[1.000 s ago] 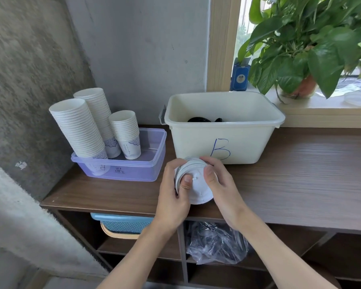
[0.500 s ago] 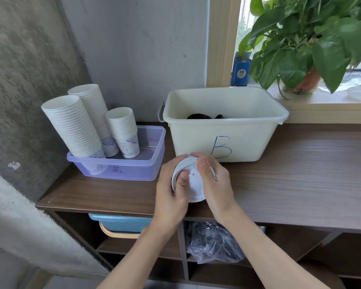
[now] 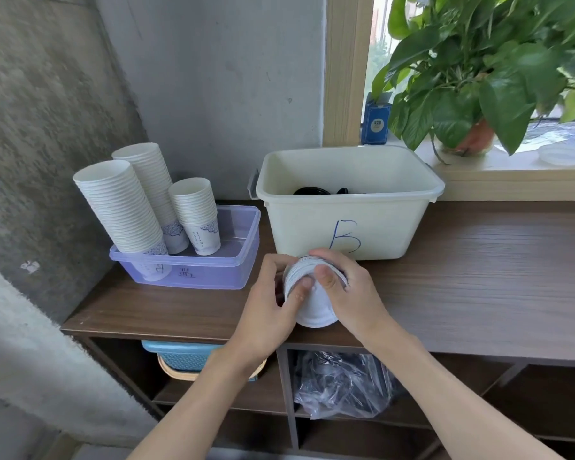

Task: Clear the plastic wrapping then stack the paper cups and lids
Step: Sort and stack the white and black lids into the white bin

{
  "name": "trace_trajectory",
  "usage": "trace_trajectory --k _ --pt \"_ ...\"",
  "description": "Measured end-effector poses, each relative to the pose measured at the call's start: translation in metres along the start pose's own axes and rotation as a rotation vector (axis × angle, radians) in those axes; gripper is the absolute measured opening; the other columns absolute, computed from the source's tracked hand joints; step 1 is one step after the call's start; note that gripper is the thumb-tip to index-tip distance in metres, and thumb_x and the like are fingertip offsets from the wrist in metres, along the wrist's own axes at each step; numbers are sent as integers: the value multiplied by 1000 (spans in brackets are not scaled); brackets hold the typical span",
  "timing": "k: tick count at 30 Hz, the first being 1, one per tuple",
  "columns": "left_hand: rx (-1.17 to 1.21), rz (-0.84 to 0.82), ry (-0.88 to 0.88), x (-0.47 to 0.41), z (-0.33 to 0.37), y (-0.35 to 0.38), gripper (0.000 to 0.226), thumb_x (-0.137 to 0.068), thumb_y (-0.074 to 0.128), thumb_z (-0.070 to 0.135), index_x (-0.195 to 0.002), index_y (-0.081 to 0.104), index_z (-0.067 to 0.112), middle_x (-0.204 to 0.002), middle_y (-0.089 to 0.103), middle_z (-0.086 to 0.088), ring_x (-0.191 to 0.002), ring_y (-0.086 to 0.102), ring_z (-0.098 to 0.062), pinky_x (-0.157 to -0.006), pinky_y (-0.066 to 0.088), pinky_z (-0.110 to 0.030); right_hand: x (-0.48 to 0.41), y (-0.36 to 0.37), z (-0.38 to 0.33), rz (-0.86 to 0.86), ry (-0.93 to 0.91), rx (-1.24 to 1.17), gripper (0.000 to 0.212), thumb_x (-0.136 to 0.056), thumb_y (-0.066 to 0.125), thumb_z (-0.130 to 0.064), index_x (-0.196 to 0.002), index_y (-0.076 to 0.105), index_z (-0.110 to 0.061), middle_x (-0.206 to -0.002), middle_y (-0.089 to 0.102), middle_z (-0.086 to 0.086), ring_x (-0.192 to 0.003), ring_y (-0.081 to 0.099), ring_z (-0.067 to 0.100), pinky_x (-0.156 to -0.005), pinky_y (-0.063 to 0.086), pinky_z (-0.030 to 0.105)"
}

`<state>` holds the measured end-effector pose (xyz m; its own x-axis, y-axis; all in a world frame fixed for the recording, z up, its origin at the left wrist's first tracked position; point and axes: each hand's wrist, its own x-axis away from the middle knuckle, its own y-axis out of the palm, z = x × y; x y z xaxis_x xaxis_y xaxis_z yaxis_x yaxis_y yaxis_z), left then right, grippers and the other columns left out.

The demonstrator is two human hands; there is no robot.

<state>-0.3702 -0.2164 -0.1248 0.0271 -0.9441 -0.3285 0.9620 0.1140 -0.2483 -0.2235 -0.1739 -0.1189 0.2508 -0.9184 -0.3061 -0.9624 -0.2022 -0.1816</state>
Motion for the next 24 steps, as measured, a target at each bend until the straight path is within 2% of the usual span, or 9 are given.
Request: trace_trajectory --k 2,4,7,11,14,16,19,21,24 --pt "-16 49 -4 -1 -2 7 43 -90 56 51 -125 46 28 -113 61 19 -110 59 -3 -88 44 -13 0 -1 3 -1 68 -38 87 -64 52 -85 -132 50 -31 -128 58 -4 -120 53 5 -103 41 24" --pt "-55 121 2 0 -5 14 53 -90 52 53 -135 42 29 -124 55 20 -118 52 4 -94 39 -8 2 -1 5 -13 135 -87 97 -62 55 -82 -141 41 -27 -137 52 -6 -127 47 4 -110 37 29" --pt "-100 183 15 -1 -9 16 57 -90 42 56 -138 44 27 -134 51 14 -126 46 8 -99 34 -6 2 1 4 -39 164 -93 85 -69 53 -73 -138 45 -23 -131 55 -11 -121 52 1 -108 40 30" --pt "-76 156 -17 -2 -9 12 61 -91 45 55 -141 47 18 -136 55 11 -127 48 4 -99 36 -8 2 4 4 -13 149 -99 82 -70 51 -72 -133 50 -20 -126 60 -8 -117 55 3 -104 43 27" --pt "-39 114 -35 -2 -5 13 56 -93 48 46 -141 45 16 -129 55 21 -119 49 14 -92 36 -2 6 3 2 1 122 -101 48 -78 54 -61 -117 55 -33 -117 64 -10 -109 58 -2 -93 44 16" --pt "-23 111 -38 -3 -4 13 65 -89 50 51 -144 39 17 -130 49 28 -119 46 20 -92 34 0 6 3 0 10 108 -103 26 -84 55 -49 -107 54 -39 -111 64 -14 -104 58 -5 -87 43 11" --pt "-30 125 -47 -5 -8 12 65 -88 51 43 -145 41 14 -128 47 28 -115 43 27 -91 33 2 5 4 2 10 84 -53 20 -84 54 -46 -103 52 -43 -107 63 -18 -101 58 -7 -85 42 9" --pt "-11 139 -46 -6 -10 13 59 -88 51 38 -140 47 12 -126 56 19 -111 51 21 -88 37 0 4 5 4 -1 80 -44 21 -83 55 -47 -103 51 -43 -107 63 -16 -100 57 -7 -84 42 8" --pt "58 165 -55 -7 -11 17 52 -87 53 33 -133 53 9 -119 66 7 -106 61 4 -86 44 -9 2 5 6 1 97 -49 26 -82 54 -48 -106 49 -41 -111 61 -12 -100 56 -6 -83 42 7"
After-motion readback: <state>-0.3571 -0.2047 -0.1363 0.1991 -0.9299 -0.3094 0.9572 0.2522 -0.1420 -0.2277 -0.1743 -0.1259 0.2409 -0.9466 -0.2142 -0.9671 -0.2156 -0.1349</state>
